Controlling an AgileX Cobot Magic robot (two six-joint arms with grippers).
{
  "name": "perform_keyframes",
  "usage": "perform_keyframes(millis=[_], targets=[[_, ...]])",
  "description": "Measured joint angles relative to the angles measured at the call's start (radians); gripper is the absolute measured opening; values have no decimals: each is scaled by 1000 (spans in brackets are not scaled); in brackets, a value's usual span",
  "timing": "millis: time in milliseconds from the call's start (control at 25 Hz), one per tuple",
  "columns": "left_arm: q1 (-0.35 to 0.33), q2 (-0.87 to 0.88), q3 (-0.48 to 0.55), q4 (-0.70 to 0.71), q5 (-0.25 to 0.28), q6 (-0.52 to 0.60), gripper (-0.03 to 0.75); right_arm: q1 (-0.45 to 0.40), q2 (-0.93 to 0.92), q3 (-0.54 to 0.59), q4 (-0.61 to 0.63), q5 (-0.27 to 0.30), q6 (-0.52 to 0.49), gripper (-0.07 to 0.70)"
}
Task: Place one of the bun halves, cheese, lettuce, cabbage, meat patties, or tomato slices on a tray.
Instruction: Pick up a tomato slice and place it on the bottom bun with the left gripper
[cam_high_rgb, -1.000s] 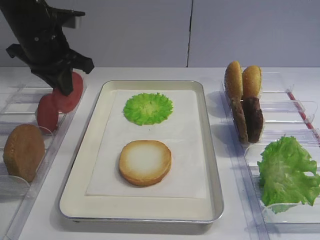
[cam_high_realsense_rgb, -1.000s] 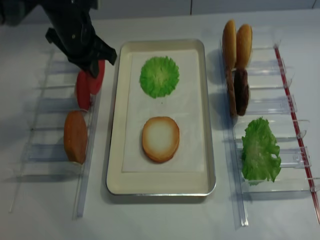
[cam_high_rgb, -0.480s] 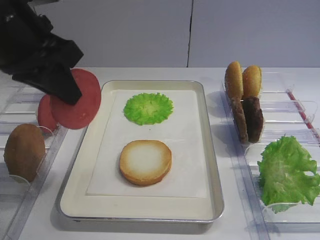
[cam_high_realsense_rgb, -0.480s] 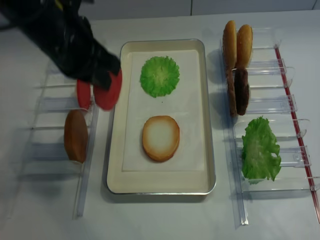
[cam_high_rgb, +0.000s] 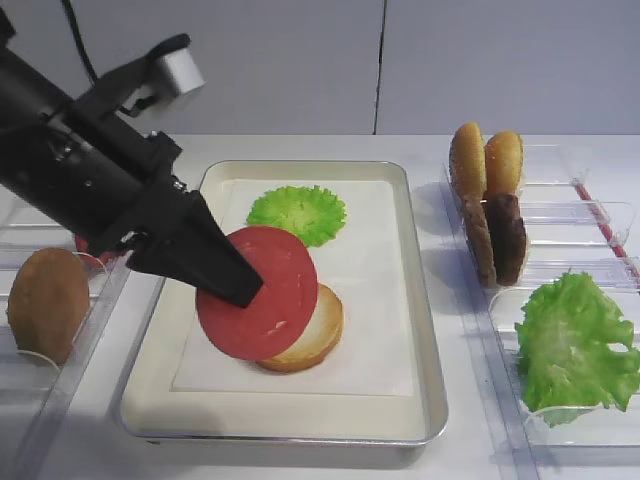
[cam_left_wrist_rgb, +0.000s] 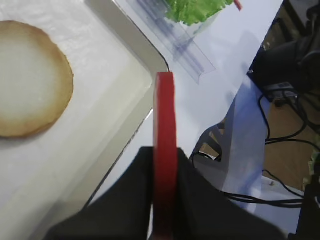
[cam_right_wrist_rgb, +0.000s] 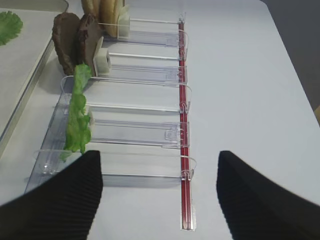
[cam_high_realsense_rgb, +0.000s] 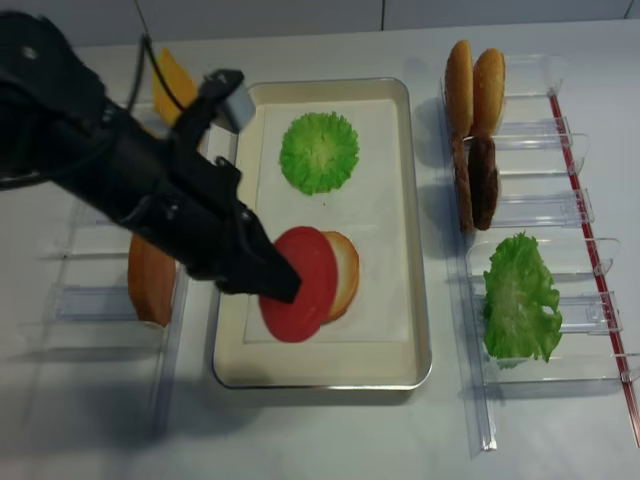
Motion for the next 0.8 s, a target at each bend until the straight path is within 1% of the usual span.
perform_keyframes(millis=[160, 400, 600, 800], targets=[[8, 116, 2, -80, -18, 68, 46, 0, 0, 0, 0, 0, 0, 495], [8, 273, 2, -152, -38, 82, 46, 0, 0, 0, 0, 0, 0, 495], [8, 301, 2, -233, -114, 74, 46, 0, 0, 0, 0, 0, 0, 495], [8, 302, 2, -233, -181, 17, 46, 0, 0, 0, 0, 0, 0, 495]])
